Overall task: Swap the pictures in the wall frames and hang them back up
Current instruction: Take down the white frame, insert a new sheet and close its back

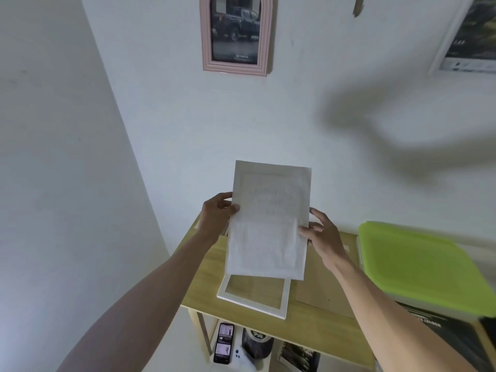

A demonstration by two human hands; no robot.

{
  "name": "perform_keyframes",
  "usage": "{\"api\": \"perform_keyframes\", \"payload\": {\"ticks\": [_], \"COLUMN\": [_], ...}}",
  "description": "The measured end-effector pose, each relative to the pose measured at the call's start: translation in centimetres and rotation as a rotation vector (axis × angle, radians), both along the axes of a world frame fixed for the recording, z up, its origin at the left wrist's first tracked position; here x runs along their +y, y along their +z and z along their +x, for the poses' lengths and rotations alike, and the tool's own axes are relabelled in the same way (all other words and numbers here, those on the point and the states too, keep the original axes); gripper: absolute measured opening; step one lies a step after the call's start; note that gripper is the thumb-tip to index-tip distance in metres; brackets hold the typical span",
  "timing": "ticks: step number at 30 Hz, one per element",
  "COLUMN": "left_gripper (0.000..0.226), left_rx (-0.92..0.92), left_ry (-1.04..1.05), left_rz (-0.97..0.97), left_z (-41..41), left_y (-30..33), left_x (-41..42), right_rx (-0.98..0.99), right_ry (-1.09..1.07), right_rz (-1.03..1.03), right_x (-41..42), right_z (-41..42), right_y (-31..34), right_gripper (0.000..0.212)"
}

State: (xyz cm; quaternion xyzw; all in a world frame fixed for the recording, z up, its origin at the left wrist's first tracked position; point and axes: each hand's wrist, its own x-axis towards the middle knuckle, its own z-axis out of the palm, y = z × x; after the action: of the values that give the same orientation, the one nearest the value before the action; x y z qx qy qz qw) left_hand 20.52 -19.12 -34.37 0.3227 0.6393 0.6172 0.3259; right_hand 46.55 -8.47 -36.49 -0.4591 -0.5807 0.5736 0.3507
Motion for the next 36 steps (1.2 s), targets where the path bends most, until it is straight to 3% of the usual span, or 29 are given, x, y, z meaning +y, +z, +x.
{"api": "perform_keyframes", "payload": {"ticks": [3, 6, 8, 18, 25, 36], "left_gripper": [0.047, 0.072, 0.08, 0.077, 0.079, 0.078], "left_rx": [0.071, 0.324, 0.371, 0.427, 0.496, 0.541], "left_ry": [-0.067, -0.207, -0.222, -0.316, -0.429, -0.548], "left_rz": [-0.094, -0.231, -0.297, -0.429, -0.599, -0.716], "left_z": [0.1, 0.2, -0.2, -2.8, -3.3, -4.5], "left_y": [-0.8, -2.1, -3.1, -6.9, -12.1, -17.7], "left_x": [0.1, 0.2, 0.3, 2.5, 5.1, 8.1], "right_rx": [0.008, -0.011, -0.074, -0.44, -0.596, -0.925], "right_ry": [-0.03, -0.047, -0.044, 0.001, 0.022, -0.002], "right_rz": [-0.037, -0.056, -0.042, 0.047, -0.031, -0.093], "right_x": [-0.8, -0.9, -0.9, -0.2, -0.8, 0.7], "right_z": [0.0, -0.2, -0.3, -2.1, -3.2, -4.7], "right_y": [-0.8, -1.9, -2.9, -8.2, -13.0, -16.6], "right_gripper": [0.057, 0.058, 0.058, 0.05, 0.056, 0.059]}}
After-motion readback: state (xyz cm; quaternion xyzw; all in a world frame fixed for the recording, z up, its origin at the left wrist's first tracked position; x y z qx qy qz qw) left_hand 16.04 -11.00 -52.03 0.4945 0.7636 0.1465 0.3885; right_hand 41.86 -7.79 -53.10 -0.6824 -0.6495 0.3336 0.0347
